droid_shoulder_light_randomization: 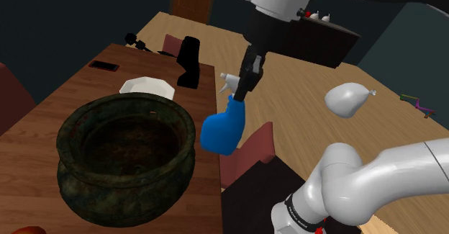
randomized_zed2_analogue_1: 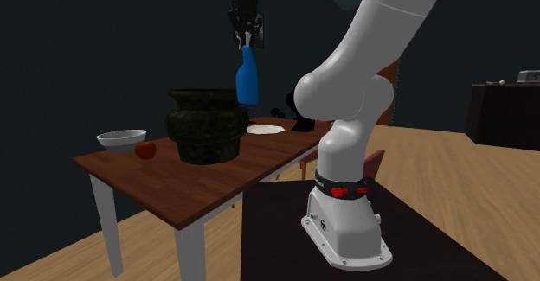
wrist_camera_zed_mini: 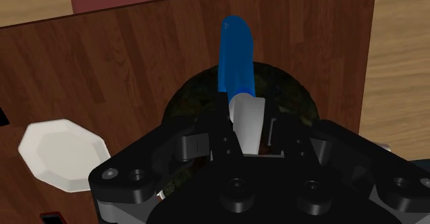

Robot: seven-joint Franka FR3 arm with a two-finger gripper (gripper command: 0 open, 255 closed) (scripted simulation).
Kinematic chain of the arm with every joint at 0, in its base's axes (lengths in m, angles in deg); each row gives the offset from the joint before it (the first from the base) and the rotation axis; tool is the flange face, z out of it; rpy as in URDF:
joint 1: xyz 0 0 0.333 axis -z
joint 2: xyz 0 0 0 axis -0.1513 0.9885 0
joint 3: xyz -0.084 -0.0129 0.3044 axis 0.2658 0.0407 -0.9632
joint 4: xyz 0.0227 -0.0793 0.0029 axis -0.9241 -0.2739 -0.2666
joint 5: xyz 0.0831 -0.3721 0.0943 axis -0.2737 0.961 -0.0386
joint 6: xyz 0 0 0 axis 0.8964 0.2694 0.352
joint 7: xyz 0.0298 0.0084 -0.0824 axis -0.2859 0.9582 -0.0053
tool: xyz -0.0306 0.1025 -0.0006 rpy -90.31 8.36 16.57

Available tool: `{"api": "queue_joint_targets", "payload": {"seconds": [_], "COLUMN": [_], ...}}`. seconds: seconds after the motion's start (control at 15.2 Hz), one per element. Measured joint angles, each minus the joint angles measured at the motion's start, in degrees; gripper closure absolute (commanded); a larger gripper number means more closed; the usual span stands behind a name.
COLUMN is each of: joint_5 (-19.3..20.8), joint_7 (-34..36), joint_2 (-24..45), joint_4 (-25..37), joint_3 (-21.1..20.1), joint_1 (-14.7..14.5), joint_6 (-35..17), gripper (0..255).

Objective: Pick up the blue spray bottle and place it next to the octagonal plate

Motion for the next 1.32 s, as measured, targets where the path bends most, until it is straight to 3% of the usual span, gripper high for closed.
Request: {"api": "queue_joint_targets", "payload": {"seconds": [0.86,1.32], "joint_5": [0.77,2.77], "joint_7": [0.91,-2.75], "joint_2": [4.83,11.05], "joint_4": [14.34,13.58], "joint_3": [0.13,1.94], "joint_1": [0.49,1.93], "joint_6": [9.54,2.96], "gripper": [255,255]}}
